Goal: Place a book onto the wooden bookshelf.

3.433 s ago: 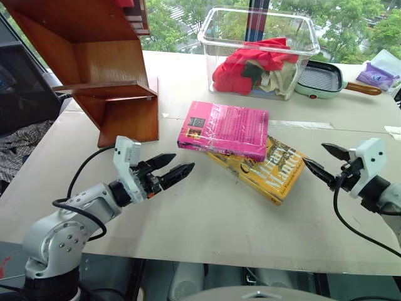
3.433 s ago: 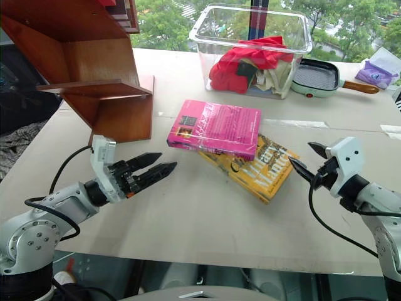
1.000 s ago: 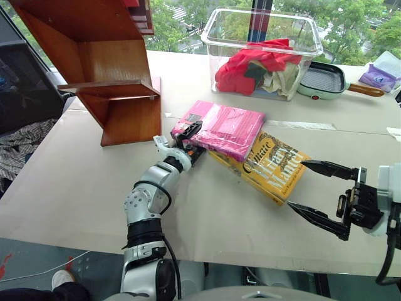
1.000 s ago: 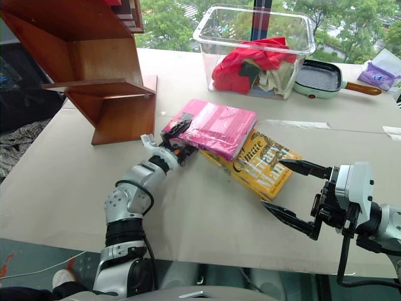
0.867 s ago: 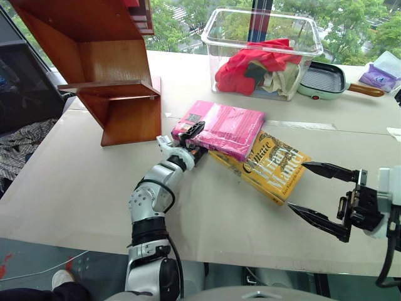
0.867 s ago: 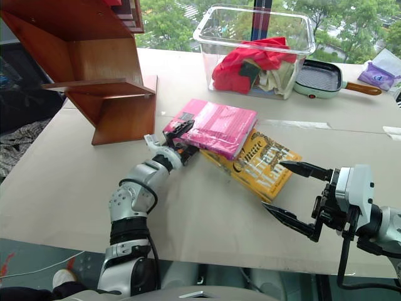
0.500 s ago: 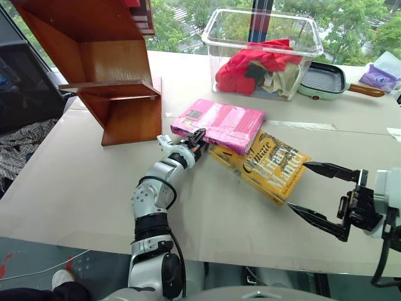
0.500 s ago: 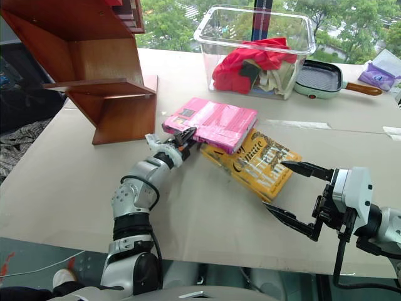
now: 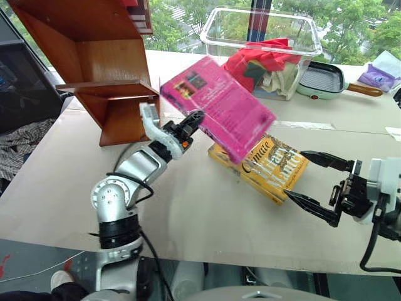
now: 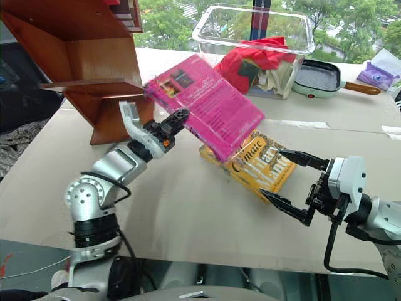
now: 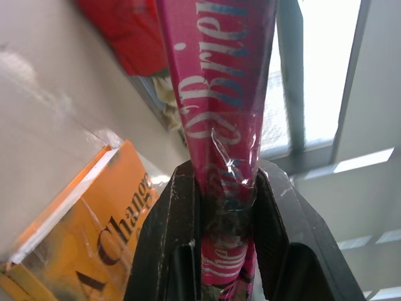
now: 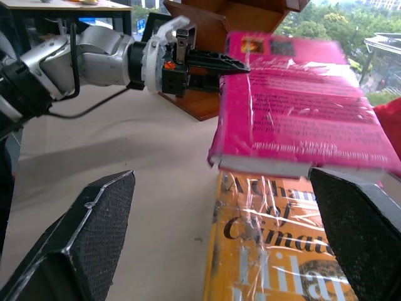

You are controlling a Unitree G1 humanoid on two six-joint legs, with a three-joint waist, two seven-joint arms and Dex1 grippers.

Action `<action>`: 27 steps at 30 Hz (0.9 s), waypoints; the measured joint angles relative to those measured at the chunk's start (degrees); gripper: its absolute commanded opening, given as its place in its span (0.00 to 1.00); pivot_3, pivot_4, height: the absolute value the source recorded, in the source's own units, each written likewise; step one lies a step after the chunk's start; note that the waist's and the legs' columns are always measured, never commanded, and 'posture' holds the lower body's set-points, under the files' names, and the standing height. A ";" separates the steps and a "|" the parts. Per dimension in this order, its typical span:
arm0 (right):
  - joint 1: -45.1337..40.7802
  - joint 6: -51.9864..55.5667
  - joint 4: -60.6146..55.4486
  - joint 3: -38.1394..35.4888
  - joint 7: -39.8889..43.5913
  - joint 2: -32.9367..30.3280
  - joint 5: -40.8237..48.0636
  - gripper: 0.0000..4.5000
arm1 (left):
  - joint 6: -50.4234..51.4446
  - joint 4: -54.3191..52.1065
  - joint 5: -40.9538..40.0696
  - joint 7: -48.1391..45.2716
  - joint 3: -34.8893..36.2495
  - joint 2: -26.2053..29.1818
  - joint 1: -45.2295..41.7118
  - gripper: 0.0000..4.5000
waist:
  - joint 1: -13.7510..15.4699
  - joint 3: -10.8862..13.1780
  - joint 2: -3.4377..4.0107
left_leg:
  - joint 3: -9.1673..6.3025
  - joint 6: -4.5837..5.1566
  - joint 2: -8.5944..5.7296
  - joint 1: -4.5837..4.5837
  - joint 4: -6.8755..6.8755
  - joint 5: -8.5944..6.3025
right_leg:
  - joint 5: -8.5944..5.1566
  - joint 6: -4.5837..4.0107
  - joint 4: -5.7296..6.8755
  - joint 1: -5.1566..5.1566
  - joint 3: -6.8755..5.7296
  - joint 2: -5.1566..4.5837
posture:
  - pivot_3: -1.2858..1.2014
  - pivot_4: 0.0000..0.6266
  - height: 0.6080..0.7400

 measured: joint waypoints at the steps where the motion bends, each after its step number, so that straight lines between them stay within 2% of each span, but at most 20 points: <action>1: -0.03 -0.05 0.11 0.07 0.01 0.02 -0.04 1.00 | 0.02 -0.54 0.93 -1.02 -0.45 0.61 -0.12 0.11 | 0.00 0.00 0.01 | 0.01 0.00 -0.01 0.00 0.00 0.00 | 0.00 0.00 0.01 0.00 0.02 -0.01 | 0.52 0.24 0.80; 2: -0.21 -0.21 0.57 0.55 0.22 0.06 -0.28 1.00 | -1.53 -3.35 8.04 -6.68 -4.48 5.14 -0.45 0.11 | 0.00 0.02 0.03 | 0.03 0.00 -0.01 -0.01 -0.01 0.00 | -0.01 0.01 0.00 -0.01 0.02 0.00 | 0.52 0.24 0.80; 3: -0.15 -0.33 1.20 0.76 0.59 0.04 -0.46 1.00 | -5.22 -6.69 17.62 -13.93 -10.12 11.94 -0.96 0.11 | -0.05 0.06 -0.04 | 0.00 -0.01 -0.01 -0.01 -0.09 0.00 | -0.01 0.00 -0.05 -0.04 0.01 0.03 | 0.52 0.24 0.80; 4: -0.12 -0.48 1.94 0.70 0.88 0.00 -0.55 1.00 | -7.83 -8.45 22.73 -17.85 -12.41 14.30 -1.62 0.11 | 0.00 0.01 0.03 | 0.08 -0.05 -0.01 0.05 -0.15 0.02 | -0.03 -0.04 -0.08 -0.03 0.07 0.02 | 0.52 0.24 0.80; 5: -0.19 -0.77 2.99 0.69 1.30 -0.01 -0.65 1.00 | -12.55 -9.78 31.12 -21.60 -15.86 16.36 -2.53 0.11 | 0.07 0.00 0.12 | 0.11 -0.04 -0.01 0.04 -0.15 0.02 | -0.04 -0.05 -0.10 -0.03 0.10 0.00 | 0.52 0.24 0.80; 7: -0.75 -1.35 4.82 0.12 1.94 -0.23 -0.58 1.00 | -19.95 -9.74 42.76 -25.87 -19.00 20.65 -3.50 0.11 | -0.04 0.11 0.07 | 0.09 -0.03 0.01 0.02 -0.15 0.01 | -0.08 -0.14 -0.08 -0.07 0.09 0.03 | 0.52 0.24 0.80; 10: -3.33 -1.61 8.10 -2.82 2.59 -1.46 0.00 1.00 | -27.52 -7.58 56.27 -32.63 -18.76 29.03 -6.38 0.11 | -0.33 0.24 0.09 | 0.14 -0.02 0.05 0.01 -0.17 0.01 | -0.10 -0.18 0.00 -0.18 0.20 0.08 | 0.52 0.24 0.80; 15: -9.75 -1.93 12.18 -4.25 3.90 -3.24 1.35 1.00 | -29.18 -3.77 61.71 -40.67 -15.34 34.57 -13.92 0.11 | 0.17 0.60 0.06 | 0.01 -0.02 0.05 -0.19 -0.17 0.01 | -0.01 0.02 -0.08 -0.25 0.01 0.07 | 0.52 0.24 0.80; 19: -14.76 -3.60 17.51 -4.26 5.43 -3.50 0.46 1.00 | -26.59 -0.44 61.60 -44.90 -12.69 33.31 -26.78 0.11 | 0.30 0.68 -0.04 | 0.01 -0.02 0.02 -0.35 -0.05 0.01 | -0.07 0.19 -0.21 -0.24 -0.04 0.00 | 0.52 0.24 0.80; 22: -17.13 -5.04 20.06 -2.76 6.23 -3.32 -1.07 1.00 | -26.82 0.32 62.39 -46.77 -12.09 32.12 -30.68 0.11 | -0.02 0.68 -0.03 | 0.04 -0.10 -0.04 -0.34 -0.03 0.06 | -0.15 0.32 -0.20 -0.25 0.05 -0.06 | 0.52 0.24 0.80; 27: -18.64 -6.12 20.58 -1.39 6.15 -2.16 -2.05 1.00 | -34.26 7.66 76.16 -49.76 -17.48 35.80 -31.28 0.11 | -0.33 0.81 0.08 | -0.01 -0.18 -0.03 -0.26 -0.19 0.10 | -0.16 0.31 0.01 -0.42 0.14 0.04 | 0.52 0.24 0.80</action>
